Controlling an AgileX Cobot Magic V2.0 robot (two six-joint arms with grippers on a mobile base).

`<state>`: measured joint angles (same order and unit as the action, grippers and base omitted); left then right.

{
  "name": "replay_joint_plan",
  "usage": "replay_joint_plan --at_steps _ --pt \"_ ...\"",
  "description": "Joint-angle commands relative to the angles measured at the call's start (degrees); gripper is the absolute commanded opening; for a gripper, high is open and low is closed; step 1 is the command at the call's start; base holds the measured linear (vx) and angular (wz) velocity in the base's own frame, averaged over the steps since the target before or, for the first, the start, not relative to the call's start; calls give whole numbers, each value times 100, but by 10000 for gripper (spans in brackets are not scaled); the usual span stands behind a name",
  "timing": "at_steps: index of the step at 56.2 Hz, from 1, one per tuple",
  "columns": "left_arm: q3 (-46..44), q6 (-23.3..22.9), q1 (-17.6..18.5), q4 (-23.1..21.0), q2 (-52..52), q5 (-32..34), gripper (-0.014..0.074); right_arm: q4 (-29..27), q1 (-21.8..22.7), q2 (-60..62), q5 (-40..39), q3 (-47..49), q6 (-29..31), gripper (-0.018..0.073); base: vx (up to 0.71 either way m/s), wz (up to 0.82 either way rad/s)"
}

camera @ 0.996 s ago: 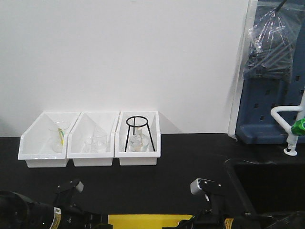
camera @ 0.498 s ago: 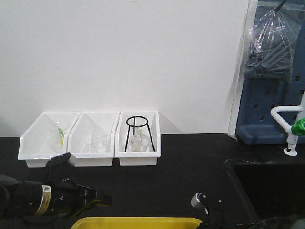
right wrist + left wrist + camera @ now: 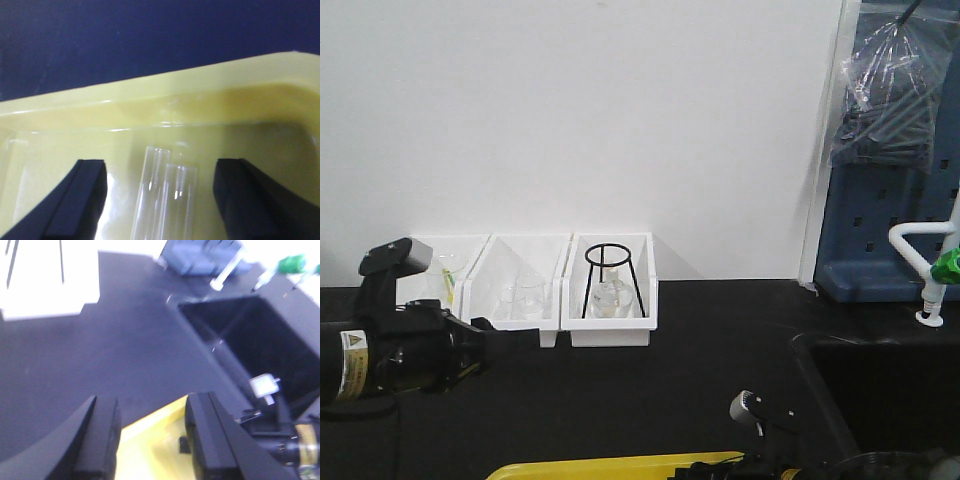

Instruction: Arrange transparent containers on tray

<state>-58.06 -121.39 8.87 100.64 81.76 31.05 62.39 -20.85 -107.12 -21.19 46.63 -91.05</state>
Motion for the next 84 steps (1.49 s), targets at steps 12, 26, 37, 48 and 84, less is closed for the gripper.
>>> replay_joint_plan --at_steps 12,26,37,48,84 --pt "-155 13 33 422 -913 -21 427 -75 26 168 -772 82 116 573 0 0" --pt "-155 13 33 434 -1581 193 345 -75 26 598 -2040 82 329 443 0 0" --pt "-155 13 33 433 -1993 485 96 -11 26 1589 -1769 82 575 108 0 0" --pt "-145 8 33 433 -2170 1015 -4 693 26 2856 -1193 73 702 -13 0 0" --pt "2367 22 33 433 -3320 1082 0 4038 39 6412 -52 -1042 -2038 -11 0 0"
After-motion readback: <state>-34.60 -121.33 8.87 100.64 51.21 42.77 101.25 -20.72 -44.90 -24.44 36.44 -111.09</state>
